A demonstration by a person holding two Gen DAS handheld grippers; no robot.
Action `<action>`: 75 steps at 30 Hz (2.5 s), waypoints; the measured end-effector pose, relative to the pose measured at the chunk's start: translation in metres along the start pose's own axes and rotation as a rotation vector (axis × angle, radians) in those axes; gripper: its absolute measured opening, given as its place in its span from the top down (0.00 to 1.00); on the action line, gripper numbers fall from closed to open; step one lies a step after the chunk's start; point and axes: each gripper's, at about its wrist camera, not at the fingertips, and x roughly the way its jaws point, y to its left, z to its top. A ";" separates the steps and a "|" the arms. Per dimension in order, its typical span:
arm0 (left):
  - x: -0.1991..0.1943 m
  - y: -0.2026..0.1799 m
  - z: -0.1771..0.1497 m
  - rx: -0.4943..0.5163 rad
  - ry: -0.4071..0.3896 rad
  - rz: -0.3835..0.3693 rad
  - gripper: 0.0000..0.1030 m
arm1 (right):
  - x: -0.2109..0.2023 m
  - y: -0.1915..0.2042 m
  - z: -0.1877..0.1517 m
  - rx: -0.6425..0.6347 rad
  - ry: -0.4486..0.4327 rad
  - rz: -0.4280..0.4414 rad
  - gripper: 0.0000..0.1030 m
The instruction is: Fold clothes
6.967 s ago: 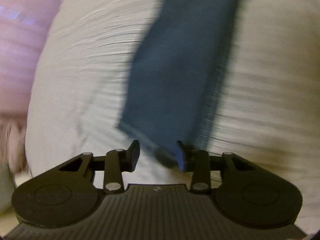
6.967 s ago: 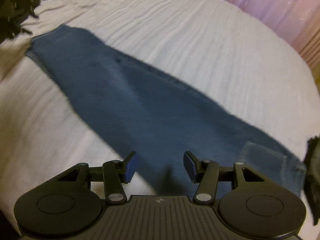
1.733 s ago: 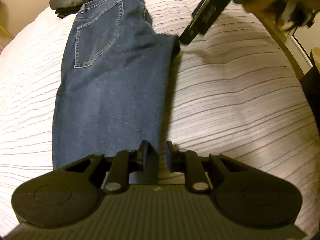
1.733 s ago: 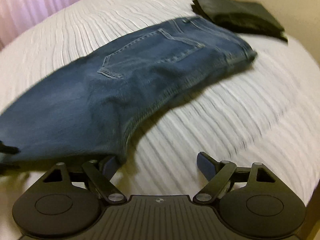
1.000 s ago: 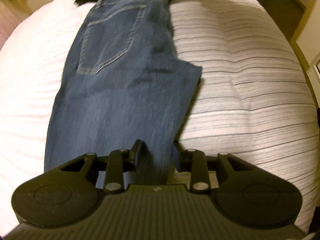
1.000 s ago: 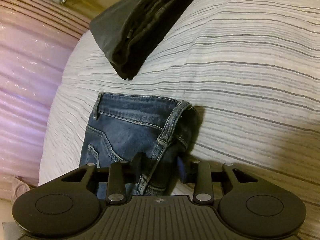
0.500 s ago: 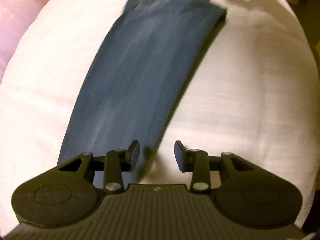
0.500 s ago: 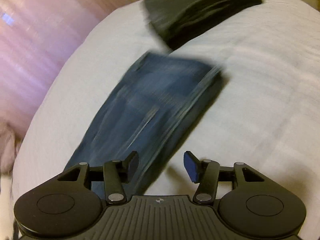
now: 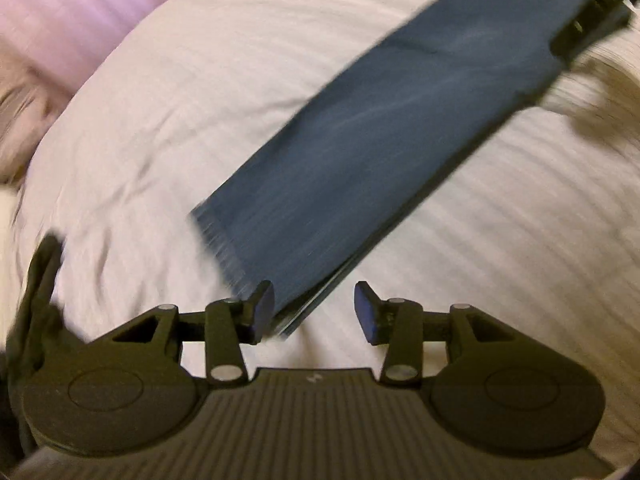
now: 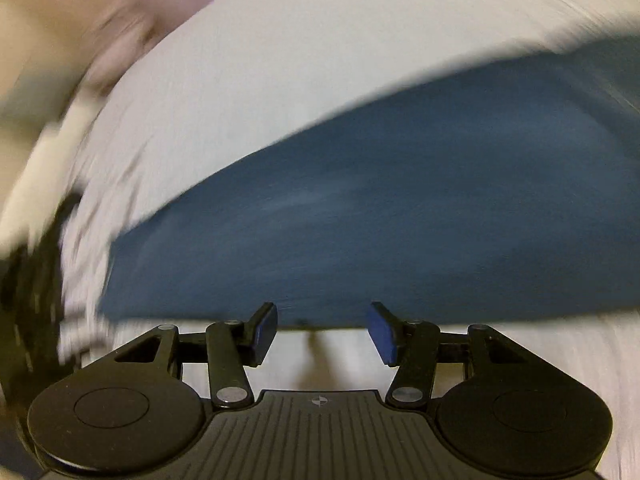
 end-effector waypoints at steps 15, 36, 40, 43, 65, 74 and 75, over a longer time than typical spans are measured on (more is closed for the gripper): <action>-0.030 0.033 -0.091 -0.095 0.010 0.157 0.19 | 0.164 0.248 -0.062 -1.193 -0.044 0.033 0.48; -0.032 -0.018 0.001 0.062 -0.163 0.024 0.19 | -0.026 0.082 0.065 -0.140 -0.553 0.122 0.79; -0.031 -0.051 0.049 0.164 -0.221 -0.028 0.19 | -0.081 -0.049 0.056 0.199 -0.661 -0.033 0.79; -0.028 -0.079 0.080 0.233 -0.247 -0.059 0.19 | -0.071 -0.156 0.036 0.405 -0.609 -0.113 0.78; 0.046 -0.124 0.160 0.808 -0.293 -0.059 0.19 | -0.042 -0.148 -0.008 -0.093 -0.220 -0.214 0.16; 0.073 -0.110 0.144 1.066 -0.426 -0.045 0.12 | 0.068 0.006 -0.050 -0.874 -0.144 -0.252 0.16; 0.076 -0.108 0.141 1.086 -0.443 -0.047 0.11 | 0.081 0.014 -0.052 -0.913 -0.139 -0.266 0.16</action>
